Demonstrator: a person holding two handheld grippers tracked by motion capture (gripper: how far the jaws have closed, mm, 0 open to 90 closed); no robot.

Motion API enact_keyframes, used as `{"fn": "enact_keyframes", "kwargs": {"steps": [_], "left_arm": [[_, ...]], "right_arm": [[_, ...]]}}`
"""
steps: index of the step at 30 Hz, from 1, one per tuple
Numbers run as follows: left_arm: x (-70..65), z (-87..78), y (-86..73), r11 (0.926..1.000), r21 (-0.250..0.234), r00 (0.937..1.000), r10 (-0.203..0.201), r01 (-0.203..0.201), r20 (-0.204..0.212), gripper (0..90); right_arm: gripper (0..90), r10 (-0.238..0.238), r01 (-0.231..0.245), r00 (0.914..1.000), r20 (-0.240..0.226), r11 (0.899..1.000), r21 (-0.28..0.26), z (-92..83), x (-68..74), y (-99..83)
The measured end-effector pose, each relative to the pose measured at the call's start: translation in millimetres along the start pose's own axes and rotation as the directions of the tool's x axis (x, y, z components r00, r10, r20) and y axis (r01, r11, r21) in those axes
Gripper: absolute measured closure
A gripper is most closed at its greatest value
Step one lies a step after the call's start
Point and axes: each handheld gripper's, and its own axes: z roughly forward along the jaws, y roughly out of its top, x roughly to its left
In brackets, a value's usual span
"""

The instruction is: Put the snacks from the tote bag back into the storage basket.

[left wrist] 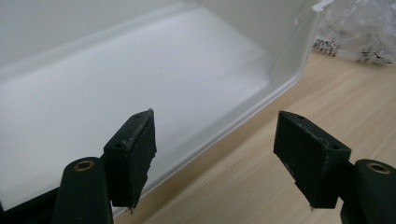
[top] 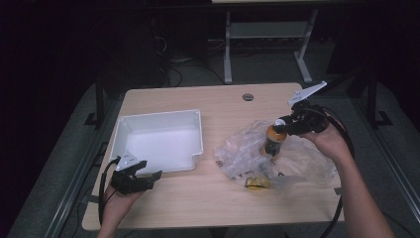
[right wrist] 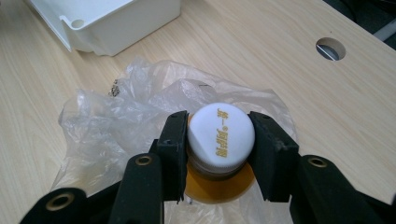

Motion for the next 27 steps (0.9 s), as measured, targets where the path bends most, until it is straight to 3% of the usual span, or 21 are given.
{"fn": "enact_keyframes", "kwargs": {"steps": [11,15,27], "left_arm": [[1.4,0.6,-1.0,1.0000,-0.002,1.0000,-0.007,0.007,-0.004,29.2],[2.3,0.6,-1.2,0.9999,0.009,0.9999,0.006,-0.006,-0.008,29.1],[6.7,1.4,-3.1,0.9999,0.002,0.9999,-0.011,0.011,-0.012,29.0]], "right_arm": [[59.0,0.005,-0.005,0.9999,0.012,1.000,-0.017,-21.6,0.5,13.9],[59.0,-0.003,0.003,0.9998,0.018,1.000,-0.023,-33.0,2.1,22.2],[59.0,-0.016,0.017,0.9996,0.022,0.999,-0.045,-59.5,10.8,51.0]]}}
